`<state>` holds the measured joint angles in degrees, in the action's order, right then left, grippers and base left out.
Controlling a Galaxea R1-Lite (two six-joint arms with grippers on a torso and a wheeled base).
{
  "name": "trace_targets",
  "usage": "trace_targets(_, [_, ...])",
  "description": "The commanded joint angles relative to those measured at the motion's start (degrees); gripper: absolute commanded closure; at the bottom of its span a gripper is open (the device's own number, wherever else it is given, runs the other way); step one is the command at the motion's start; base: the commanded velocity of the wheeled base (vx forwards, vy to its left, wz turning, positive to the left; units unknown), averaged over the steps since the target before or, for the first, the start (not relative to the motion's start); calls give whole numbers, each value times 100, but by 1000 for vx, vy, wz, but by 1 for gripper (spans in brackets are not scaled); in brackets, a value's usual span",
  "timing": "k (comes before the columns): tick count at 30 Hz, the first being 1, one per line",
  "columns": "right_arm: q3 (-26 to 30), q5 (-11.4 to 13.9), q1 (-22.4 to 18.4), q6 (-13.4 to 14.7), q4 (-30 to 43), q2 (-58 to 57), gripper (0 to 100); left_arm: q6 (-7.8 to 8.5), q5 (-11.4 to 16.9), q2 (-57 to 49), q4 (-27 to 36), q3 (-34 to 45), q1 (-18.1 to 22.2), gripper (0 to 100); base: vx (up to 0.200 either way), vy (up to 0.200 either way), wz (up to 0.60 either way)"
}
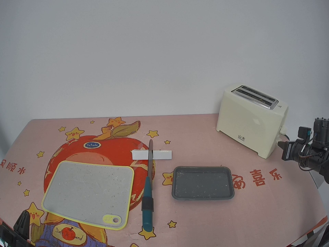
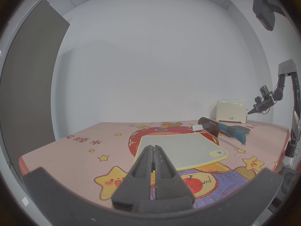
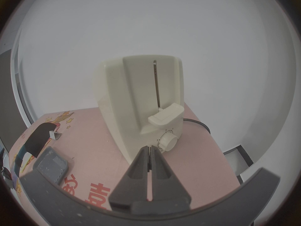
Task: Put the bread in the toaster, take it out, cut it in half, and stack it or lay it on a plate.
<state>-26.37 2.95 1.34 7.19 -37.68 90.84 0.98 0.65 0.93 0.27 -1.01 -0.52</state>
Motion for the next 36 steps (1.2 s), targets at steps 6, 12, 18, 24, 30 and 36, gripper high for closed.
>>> trace_targets(6, [-132,-93,33,151,15,91,100,-1,-3,4,0,92,0,100,0,0,0])
trace_targets(12, [-114,-207,42,151,15,241,100,-1,-3,4,0,92,0,100,0,0,0])
trace_targets(18, [-123,-216,33,151,-20,302,100,-1,-3,4,0,92,0,100,0,0,0])
trace_targets(24, [-132,-216,15,151,-20,311,100,-1,6,4,0,92,0,100,0,0,0])
trace_targets(30, [-149,-207,7,142,-38,294,100,-1,-3,4,0,92,0,100,0,0,0])
trace_targets(36, [-176,-216,-2,142,-38,285,100,-1,6,4,0,92,0,100,0,0,0])
